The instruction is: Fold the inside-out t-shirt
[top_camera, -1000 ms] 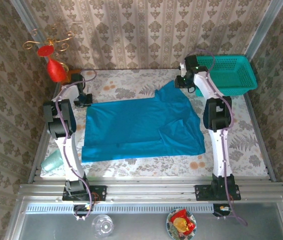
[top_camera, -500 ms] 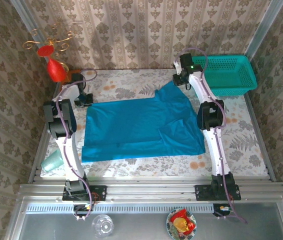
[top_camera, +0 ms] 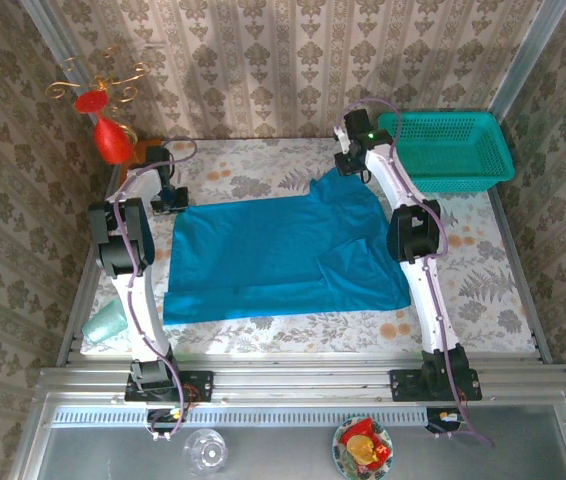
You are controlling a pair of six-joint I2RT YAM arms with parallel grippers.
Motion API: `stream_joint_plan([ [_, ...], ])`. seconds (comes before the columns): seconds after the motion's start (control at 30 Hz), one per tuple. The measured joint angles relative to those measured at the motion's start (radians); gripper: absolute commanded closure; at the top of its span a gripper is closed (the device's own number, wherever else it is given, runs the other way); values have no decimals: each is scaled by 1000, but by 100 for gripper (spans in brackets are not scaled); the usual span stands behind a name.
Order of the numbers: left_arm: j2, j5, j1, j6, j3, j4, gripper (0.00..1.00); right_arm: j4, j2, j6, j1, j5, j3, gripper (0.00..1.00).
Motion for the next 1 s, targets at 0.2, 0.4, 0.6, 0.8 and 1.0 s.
stream_joint_plan([
  [0.2, 0, 0, 0, 0, 0, 0, 100, -48, -14, 60, -3, 24, -21, 66],
  [0.4, 0, 0, 0, 1, 0, 0, 100, -87, -5, 69, -11, 76, -29, 66],
  [0.6, 0, 0, 0, 2, 0, 0, 100, -93, 24, 70, -27, 109, -29, 67],
  [0.8, 0, 0, 0, 8, 0, 0, 100, -97, 48, 63, -33, 109, -28, 73],
  [1.0, 0, 0, 0, 8, 0, 0, 100, -96, 48, 61, -35, 106, -28, 91],
])
